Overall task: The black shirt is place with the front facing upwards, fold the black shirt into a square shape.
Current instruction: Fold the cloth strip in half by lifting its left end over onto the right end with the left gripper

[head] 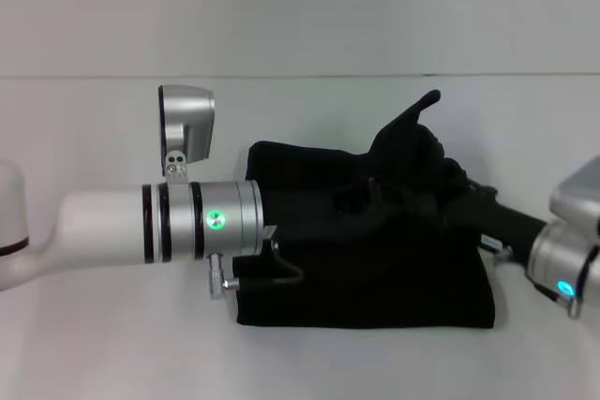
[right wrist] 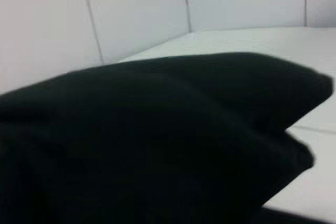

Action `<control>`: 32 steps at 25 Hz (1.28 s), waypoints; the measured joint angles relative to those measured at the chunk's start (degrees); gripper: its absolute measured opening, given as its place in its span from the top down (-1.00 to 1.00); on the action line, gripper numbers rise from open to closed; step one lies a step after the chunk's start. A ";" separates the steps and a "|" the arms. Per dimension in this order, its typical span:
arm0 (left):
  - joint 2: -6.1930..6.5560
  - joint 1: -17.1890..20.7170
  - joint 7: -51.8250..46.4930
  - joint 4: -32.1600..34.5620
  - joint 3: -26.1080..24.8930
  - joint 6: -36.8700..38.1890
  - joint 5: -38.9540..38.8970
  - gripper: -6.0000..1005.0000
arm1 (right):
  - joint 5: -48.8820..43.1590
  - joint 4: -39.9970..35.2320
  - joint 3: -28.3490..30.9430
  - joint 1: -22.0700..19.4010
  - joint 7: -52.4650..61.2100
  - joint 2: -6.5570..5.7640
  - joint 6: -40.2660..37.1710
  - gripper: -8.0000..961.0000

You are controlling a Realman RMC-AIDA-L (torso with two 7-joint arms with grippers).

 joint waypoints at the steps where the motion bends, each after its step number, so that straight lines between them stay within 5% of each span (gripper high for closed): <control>1: 0.03 0.03 0.15 0.28 0.00 -0.01 0.02 0.91 | 0.37 0.02 0.20 0.63 0.00 0.00 0.91 -0.87; 18: -0.25 0.18 3.41 -0.27 5.42 -4.37 0.01 0.91 | 6.15 -3.14 0.50 6.60 -0.63 -0.30 6.85 -0.87; 32: -0.64 -3.47 14.20 -6.85 4.80 -10.85 -0.74 0.91 | 20.38 -6.84 1.39 -1.76 -0.71 -0.65 6.96 -0.87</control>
